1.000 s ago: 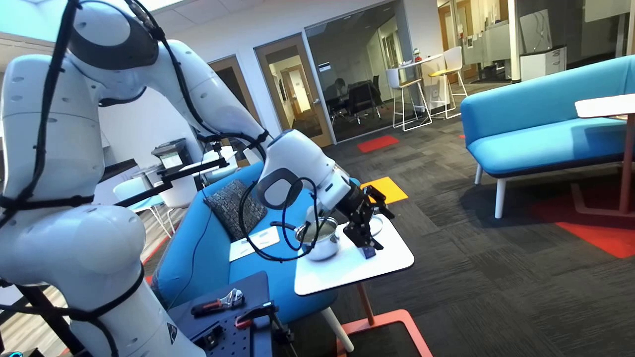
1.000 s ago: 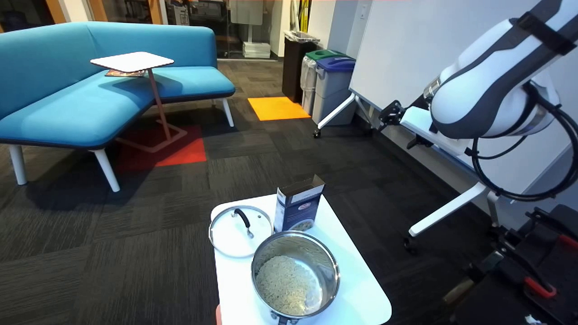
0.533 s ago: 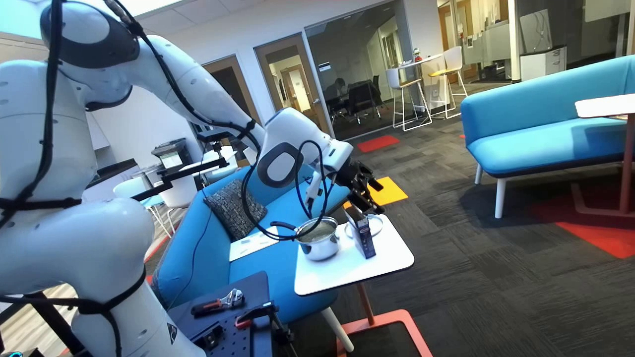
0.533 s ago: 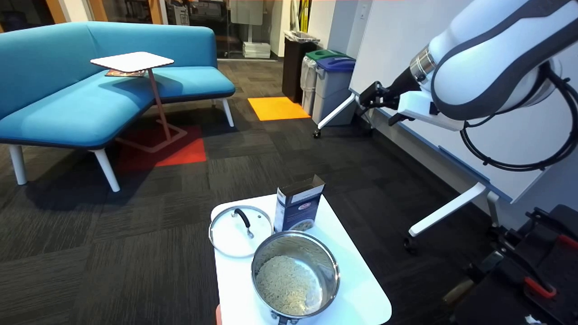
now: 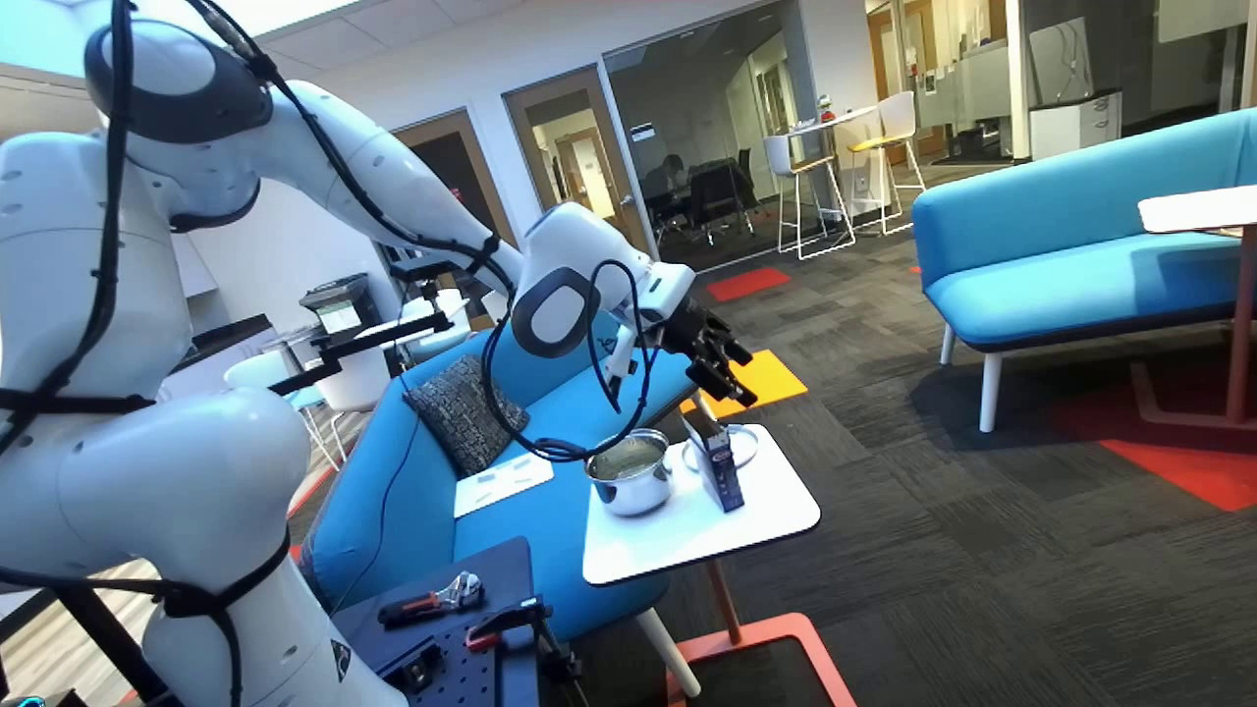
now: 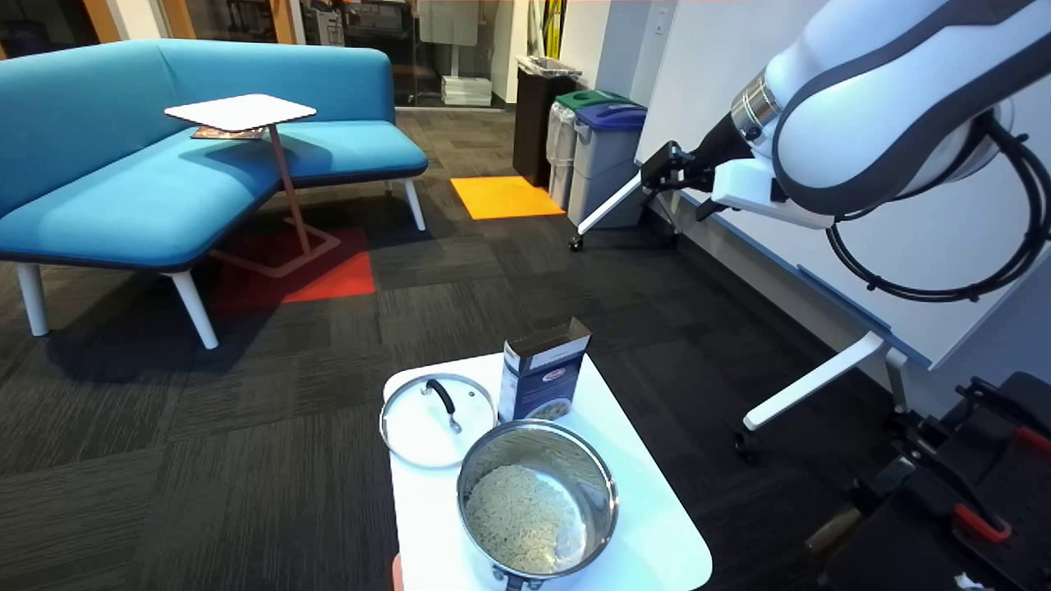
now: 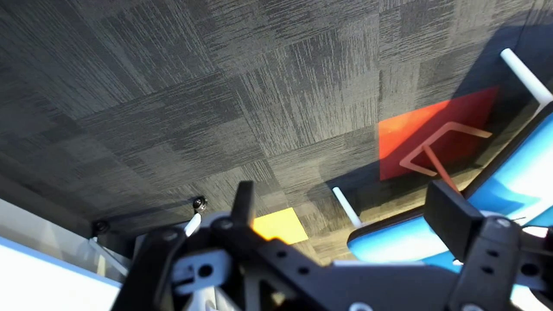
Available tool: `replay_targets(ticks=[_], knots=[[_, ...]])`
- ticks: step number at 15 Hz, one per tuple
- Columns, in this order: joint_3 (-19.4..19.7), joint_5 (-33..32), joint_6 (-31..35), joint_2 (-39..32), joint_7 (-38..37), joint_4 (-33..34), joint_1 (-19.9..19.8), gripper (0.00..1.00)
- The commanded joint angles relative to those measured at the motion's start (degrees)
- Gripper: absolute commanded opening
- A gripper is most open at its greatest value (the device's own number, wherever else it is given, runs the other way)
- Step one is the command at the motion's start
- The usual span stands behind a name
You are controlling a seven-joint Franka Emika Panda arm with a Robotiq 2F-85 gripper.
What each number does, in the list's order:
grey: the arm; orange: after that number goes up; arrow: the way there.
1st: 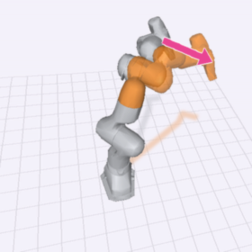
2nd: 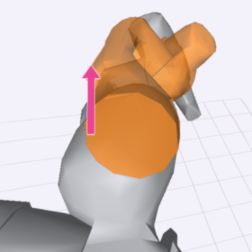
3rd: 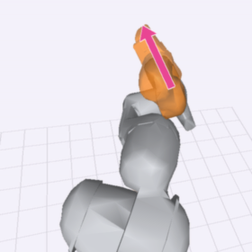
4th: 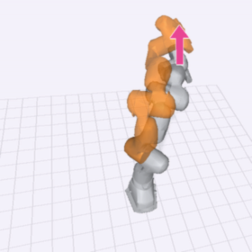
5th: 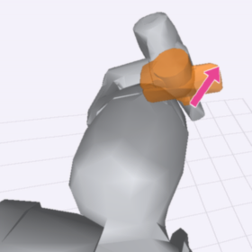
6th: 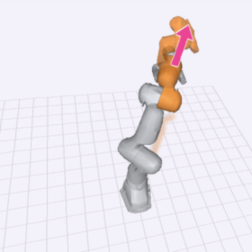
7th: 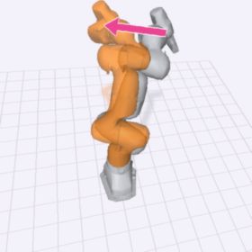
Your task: Pour some of the contents of the blue box into the silver pot and close the pot with the glass lid
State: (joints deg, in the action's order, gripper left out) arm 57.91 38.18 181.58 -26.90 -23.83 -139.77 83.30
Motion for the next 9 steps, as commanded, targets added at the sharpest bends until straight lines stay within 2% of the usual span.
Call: replay_targets(ticks=[1,4,7,8,9], knots=[[-3.3,-4.9,-2.3,7.1,6.8,3.1,-4.0,1.0],[-5.4,-9.3,-9.2,8.3,10.1,8.8,-6.1,1.0],[-10.2,-10.2,-17.7,9.8,15.2,15.0,-10.0,1.0],[-17.1,-17.9,-19.7,11.8,11.2,16.6,-16.9,1.0],[-21.5,-19.0,-22.6,11.6,12.4,19.1,-20.3,1.0]])
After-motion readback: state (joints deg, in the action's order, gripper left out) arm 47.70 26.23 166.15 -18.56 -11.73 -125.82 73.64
